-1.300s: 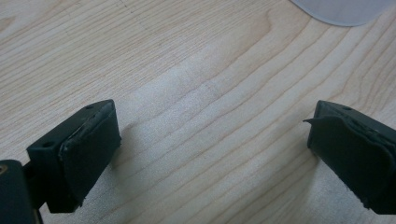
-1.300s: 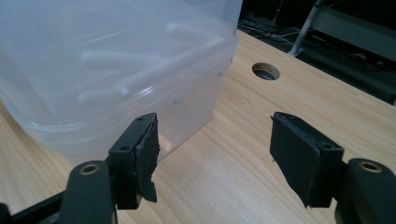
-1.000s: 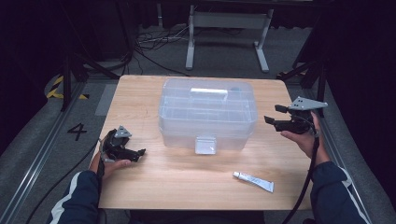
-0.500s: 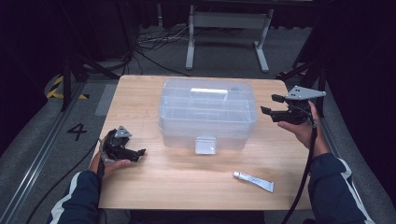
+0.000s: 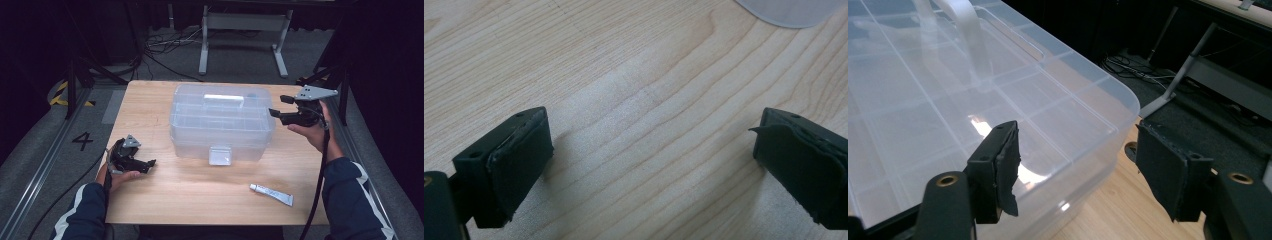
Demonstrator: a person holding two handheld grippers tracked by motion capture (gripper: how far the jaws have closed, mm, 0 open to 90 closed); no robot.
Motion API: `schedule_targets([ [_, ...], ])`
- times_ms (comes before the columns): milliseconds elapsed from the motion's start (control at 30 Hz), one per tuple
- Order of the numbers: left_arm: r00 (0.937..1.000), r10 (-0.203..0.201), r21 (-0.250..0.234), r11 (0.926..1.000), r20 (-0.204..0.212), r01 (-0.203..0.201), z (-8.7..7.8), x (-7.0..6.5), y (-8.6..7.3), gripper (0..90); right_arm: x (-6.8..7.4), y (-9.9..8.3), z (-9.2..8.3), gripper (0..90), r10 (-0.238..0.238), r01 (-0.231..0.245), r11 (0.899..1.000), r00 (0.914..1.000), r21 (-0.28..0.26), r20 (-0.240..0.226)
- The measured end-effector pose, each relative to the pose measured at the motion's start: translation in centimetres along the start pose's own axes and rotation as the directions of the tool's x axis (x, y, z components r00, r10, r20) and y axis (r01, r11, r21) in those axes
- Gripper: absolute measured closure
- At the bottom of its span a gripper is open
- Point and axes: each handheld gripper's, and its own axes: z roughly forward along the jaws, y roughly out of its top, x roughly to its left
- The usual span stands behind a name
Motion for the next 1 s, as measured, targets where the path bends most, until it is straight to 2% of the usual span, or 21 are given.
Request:
schedule_targets([
  [433,1.0,0.001,0.001,1.0,0.0,-0.001,0.0,0.0,0.0,2.6,1.7,2.5,2.4,36.1,-0.044,0.044,0.999,0.9977,0.001,-0.053],
  [667,1.0,0.0,0.0,1.0,0.0,0.0,0.0,0.0,0.0,2.6,2.6,3.3,3.8,37.9,-0.061,0.063,0.998,0.995,0.016,-0.079],
  [1000,1.0,0.0,0.0,1.0,0.0,0.0,0.0,0.0,0.0,2.6,3.2,4.2,5.0,41.7,-0.09,0.093,0.995,0.9903,0.025,-0.106],
])
